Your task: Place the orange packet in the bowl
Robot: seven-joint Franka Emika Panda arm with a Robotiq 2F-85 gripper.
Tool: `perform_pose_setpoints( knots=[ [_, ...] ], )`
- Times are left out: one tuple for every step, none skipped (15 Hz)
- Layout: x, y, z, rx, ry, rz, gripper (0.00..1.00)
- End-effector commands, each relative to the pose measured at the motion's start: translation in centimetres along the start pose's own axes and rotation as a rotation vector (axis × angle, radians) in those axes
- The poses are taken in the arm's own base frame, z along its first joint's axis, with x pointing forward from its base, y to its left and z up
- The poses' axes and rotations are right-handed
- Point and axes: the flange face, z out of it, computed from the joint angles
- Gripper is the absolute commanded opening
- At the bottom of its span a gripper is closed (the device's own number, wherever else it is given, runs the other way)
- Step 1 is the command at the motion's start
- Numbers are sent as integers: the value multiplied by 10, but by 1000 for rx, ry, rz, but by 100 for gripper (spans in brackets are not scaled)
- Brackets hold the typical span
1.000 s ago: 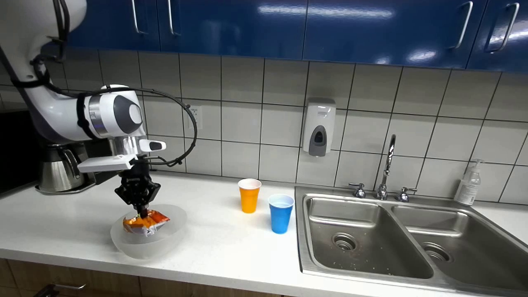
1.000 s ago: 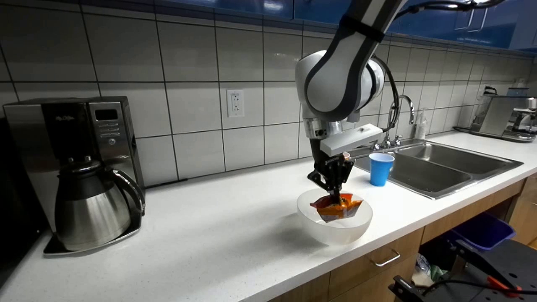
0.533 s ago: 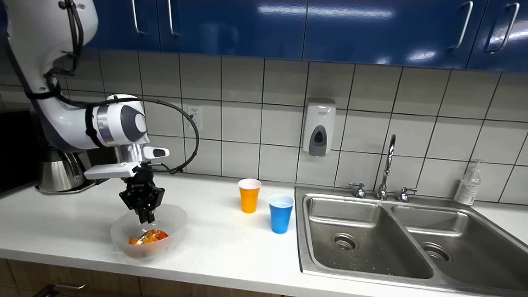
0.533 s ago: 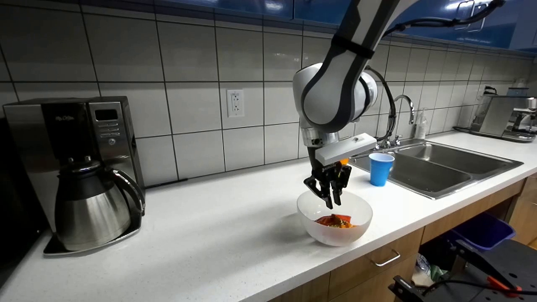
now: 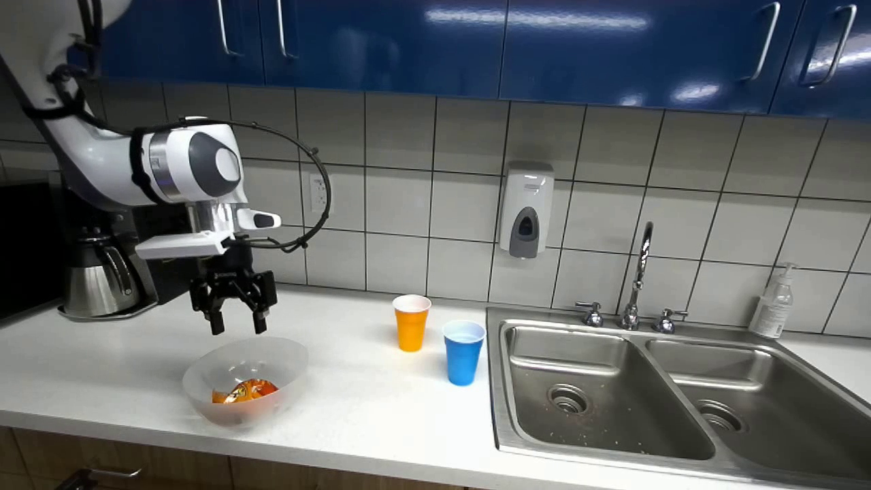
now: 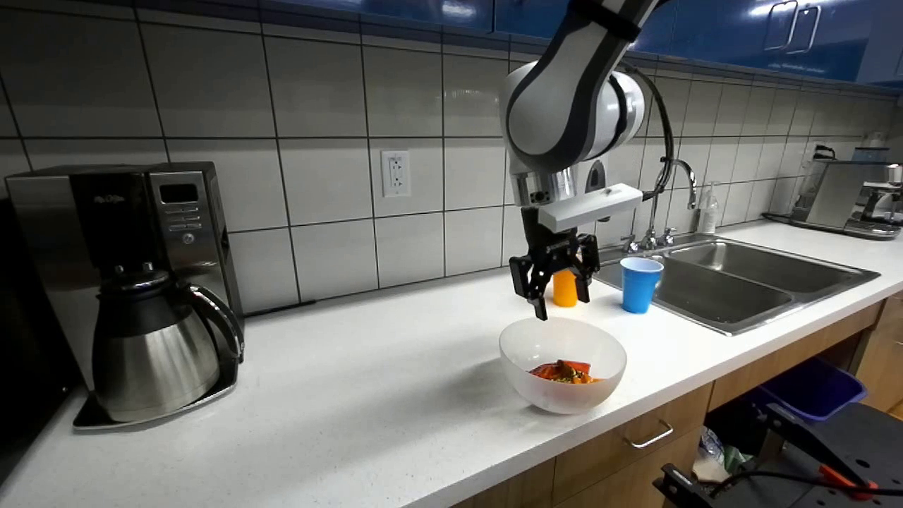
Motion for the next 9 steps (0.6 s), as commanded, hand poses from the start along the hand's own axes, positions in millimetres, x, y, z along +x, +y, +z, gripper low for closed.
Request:
perform_pose_setpoints(
  knots=[
    [-42, 22, -37, 10, -10, -56, 100],
    [-52, 29, -46, 7, -15, -65, 100],
    [-60, 36, -53, 7, -19, -72, 100],
    [-69, 40, -58, 14, -26, -69, 100],
    [-75, 44, -63, 19, -48, -77, 100],
    [-51, 33, -50, 0, -34, -56, 100],
    [-58, 38, -56, 5, -41, -59, 100],
    [-63, 40, -60, 7, -39, -59, 100],
    [-67, 41, -62, 8, -38, -60, 100]
  ],
)
